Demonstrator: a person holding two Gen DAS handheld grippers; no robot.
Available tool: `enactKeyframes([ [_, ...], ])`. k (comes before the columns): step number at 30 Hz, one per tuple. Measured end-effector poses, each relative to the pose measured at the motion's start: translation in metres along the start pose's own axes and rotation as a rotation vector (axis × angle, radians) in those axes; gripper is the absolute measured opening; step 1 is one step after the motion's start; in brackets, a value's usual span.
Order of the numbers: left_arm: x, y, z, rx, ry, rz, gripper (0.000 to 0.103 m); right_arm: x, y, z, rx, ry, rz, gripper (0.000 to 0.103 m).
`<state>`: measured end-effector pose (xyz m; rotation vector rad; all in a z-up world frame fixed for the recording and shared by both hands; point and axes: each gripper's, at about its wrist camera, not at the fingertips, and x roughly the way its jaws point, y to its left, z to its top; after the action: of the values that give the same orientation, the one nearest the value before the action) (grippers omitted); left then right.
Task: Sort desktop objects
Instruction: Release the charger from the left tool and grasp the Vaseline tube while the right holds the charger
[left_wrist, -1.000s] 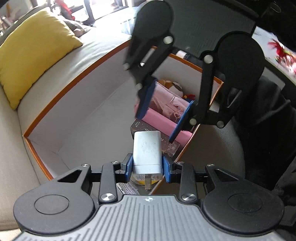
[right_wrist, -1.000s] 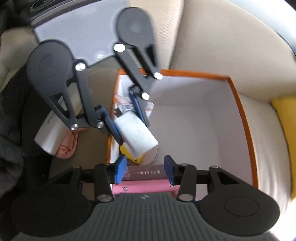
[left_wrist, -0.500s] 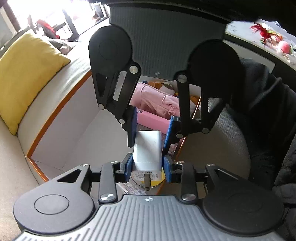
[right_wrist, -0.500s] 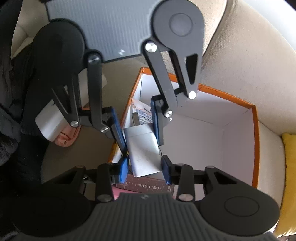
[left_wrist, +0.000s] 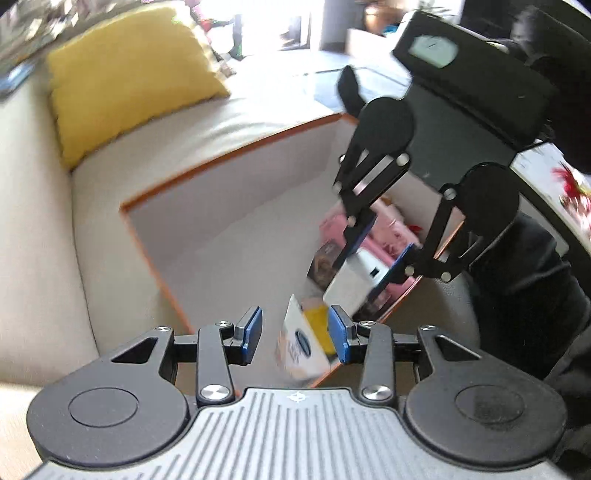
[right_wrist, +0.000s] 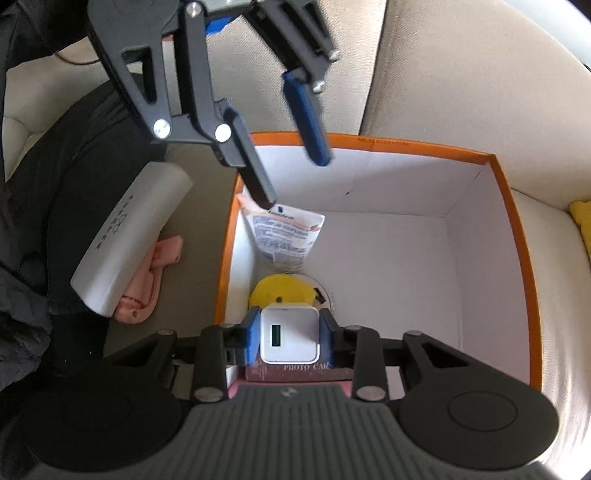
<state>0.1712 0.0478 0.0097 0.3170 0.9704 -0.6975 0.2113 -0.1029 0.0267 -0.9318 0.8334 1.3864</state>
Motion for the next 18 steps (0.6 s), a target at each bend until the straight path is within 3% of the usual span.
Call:
enactKeyframes([
  [9, 0.024, 0.030, -0.003, -0.155, 0.046, -0.039, 0.044, 0.006, -0.012, 0.012, 0.116, -0.110, 0.034, 0.034],
  [15, 0.030, 0.036, -0.001, -0.176, 0.053, -0.050, 0.022, 0.013, -0.013, 0.003, 0.170, -0.145, 0.062, 0.034],
  [18, 0.030, 0.036, -0.002, -0.167, 0.049, -0.050, 0.019, 0.010, -0.017, 0.000, 0.180, -0.103, 0.086, 0.034],
])
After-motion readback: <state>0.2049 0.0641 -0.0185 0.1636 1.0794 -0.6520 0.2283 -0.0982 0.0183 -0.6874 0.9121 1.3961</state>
